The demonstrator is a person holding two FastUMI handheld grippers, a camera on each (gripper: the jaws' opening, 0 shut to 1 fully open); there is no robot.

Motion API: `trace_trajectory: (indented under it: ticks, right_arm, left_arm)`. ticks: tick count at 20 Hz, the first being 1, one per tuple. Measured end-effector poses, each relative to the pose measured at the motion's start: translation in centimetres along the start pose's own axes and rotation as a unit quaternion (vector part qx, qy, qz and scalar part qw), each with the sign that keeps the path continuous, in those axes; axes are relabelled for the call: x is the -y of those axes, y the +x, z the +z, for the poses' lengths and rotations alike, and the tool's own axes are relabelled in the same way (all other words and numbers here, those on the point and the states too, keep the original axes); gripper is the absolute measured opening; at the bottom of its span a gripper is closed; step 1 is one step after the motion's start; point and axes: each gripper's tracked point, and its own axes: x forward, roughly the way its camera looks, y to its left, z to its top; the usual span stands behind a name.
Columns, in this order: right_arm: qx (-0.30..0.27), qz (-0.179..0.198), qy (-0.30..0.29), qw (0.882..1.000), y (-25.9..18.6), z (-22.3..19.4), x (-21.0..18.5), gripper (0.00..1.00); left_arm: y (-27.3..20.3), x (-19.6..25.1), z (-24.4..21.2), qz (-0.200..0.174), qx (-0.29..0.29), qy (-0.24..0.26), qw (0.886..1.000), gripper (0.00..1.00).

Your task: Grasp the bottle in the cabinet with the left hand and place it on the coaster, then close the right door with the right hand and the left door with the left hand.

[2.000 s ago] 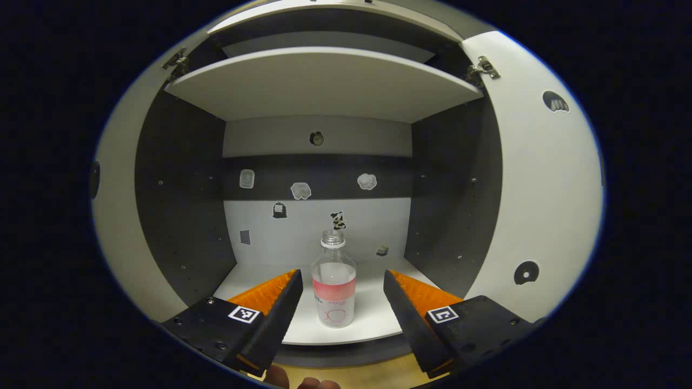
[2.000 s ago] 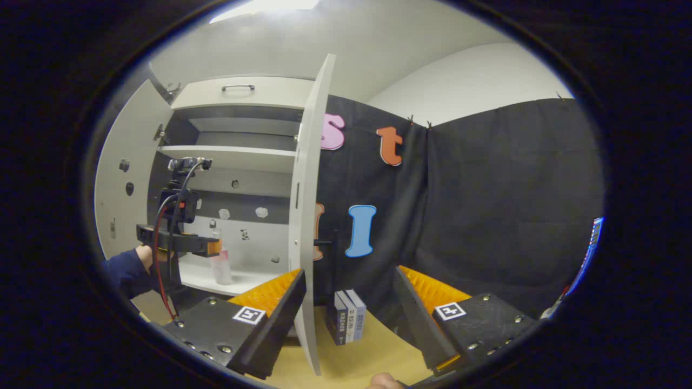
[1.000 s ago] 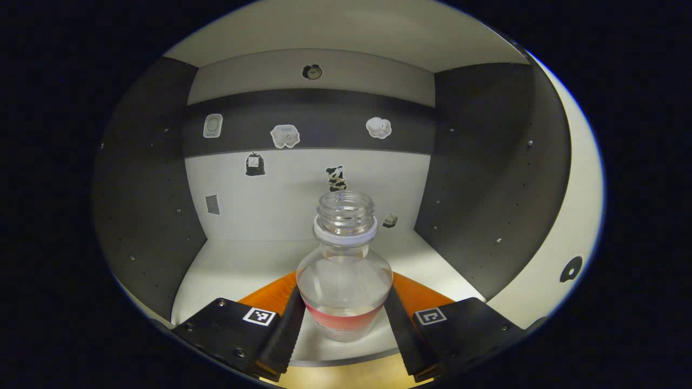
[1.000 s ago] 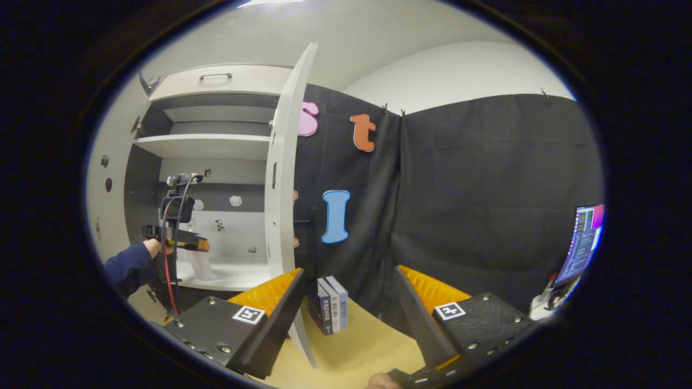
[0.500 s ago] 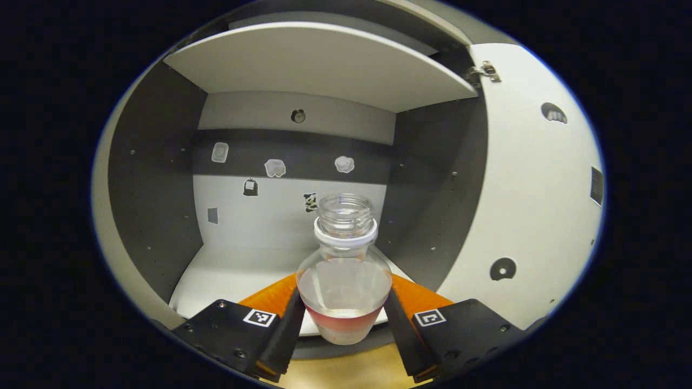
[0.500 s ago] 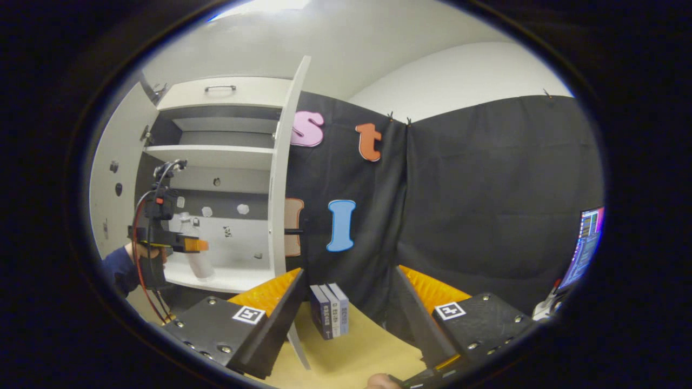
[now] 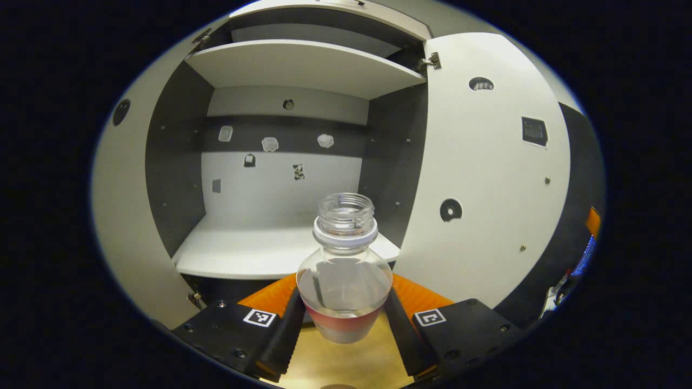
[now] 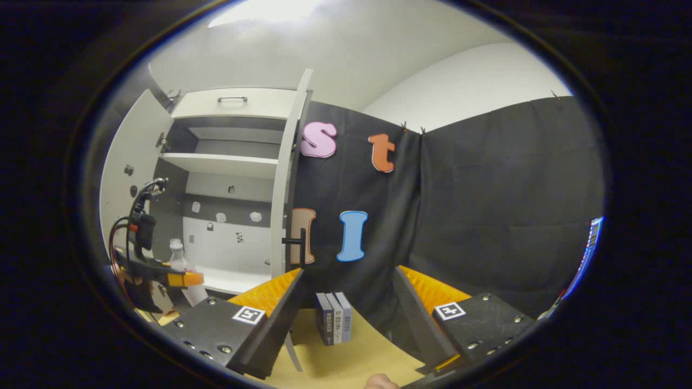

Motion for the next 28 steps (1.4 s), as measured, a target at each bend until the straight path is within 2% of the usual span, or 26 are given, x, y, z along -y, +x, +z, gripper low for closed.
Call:
trace_trajectory:
  ticks: [2, 3, 4, 7, 8, 11, 12, 13, 14, 16, 18, 19, 20, 22, 23, 24, 28]
  right_arm:
    - [0.002, 0.013, -0.001, 1.000, 0.0, 0.2, -0.5, 0.94]
    - [0.003, 0.020, 0.000, 1.000, 0.1, 0.2, -0.7, 0.98]
    - [0.004, 0.024, 0.000, 1.000, 0.1, 0.3, -1.0, 0.94]
    - [0.001, 0.030, 0.000, 1.000, 0.1, 0.0, -1.3, 0.94]
    - [-0.001, 0.032, 0.000, 0.999, 0.1, -0.2, -1.5, 0.98]
    - [-0.004, 0.043, -0.003, 0.999, 0.2, -0.4, -2.3, 0.98]
    - [-0.002, 0.044, -0.007, 0.999, 0.2, -0.4, -2.3, 0.94]
    - [0.000, 0.044, -0.011, 0.999, 0.3, -0.3, -2.3, 0.94]
    - [0.000, 0.045, -0.014, 0.999, 0.4, -0.3, -2.4, 0.98]
    - [-0.001, 0.048, -0.016, 0.999, 0.5, -0.5, -2.6, 0.98]
    - [-0.005, 0.048, -0.017, 0.999, 0.6, -0.8, -2.7, 0.98]
    - [-0.007, 0.048, -0.017, 0.999, 0.6, -1.0, -2.7, 0.94]
    - [-0.009, 0.051, -0.016, 0.999, 0.7, -1.1, -2.9, 0.94]
    - [-0.012, 0.055, -0.015, 0.998, 0.8, -1.3, -3.1, 0.94]
    - [-0.013, 0.055, -0.016, 0.998, 0.9, -1.4, -3.2, 0.98]
    - [-0.014, 0.055, -0.019, 0.998, 1.0, -1.5, -3.2, 0.98]
    - [-0.018, 0.054, -0.020, 0.998, 1.1, -2.0, -3.0, 0.98]
  left_arm:
    - [-1.0, -0.3, -3.2, 0.005, -0.022, -0.006, 1.000, 0.78]
    - [-1.4, -0.6, -4.8, 0.007, -0.033, -0.011, 0.999, 0.80]
    - [-1.8, -0.7, -6.2, 0.008, -0.042, -0.018, 0.999, 0.78]
    - [-2.6, -1.3, -10.0, 0.008, -0.063, -0.047, 0.997, 0.78]
    - [-2.8, -1.4, -11.1, 0.007, -0.066, -0.055, 0.996, 0.78]
    - [-3.2, -2.0, -14.8, 0.009, -0.082, -0.076, 0.994, 0.78]
    - [-3.4, -2.2, -16.2, 0.013, -0.090, -0.080, 0.993, 0.78]
    - [-3.5, -2.5, -17.7, 0.017, -0.099, -0.084, 0.991, 0.78]
    - [-3.8, -2.7, -19.1, 0.022, -0.111, -0.089, 0.990, 0.79]
    - [-4.1, -3.3, -22.0, 0.035, -0.131, -0.098, 0.986, 0.79]
    - [-4.5, -3.7, -25.3, 0.050, -0.163, -0.110, 0.979, 0.79]
    - [-4.7, -3.8, -26.6, 0.055, -0.175, -0.117, 0.976, 0.79]
    - [-4.8, -3.8, -27.4, 0.058, -0.180, -0.122, 0.974, 0.82]
    - [-5.1, -3.9, -29.3, 0.065, -0.199, -0.118, 0.971, 0.79]
    - [-5.2, -3.9, -29.9, 0.067, -0.206, -0.115, 0.969, 0.79]
    - [-5.3, -3.9, -30.3, 0.067, -0.210, -0.112, 0.969, 0.80]
    - [-5.2, -3.9, -31.1, 0.067, -0.208, -0.097, 0.971, 0.80]
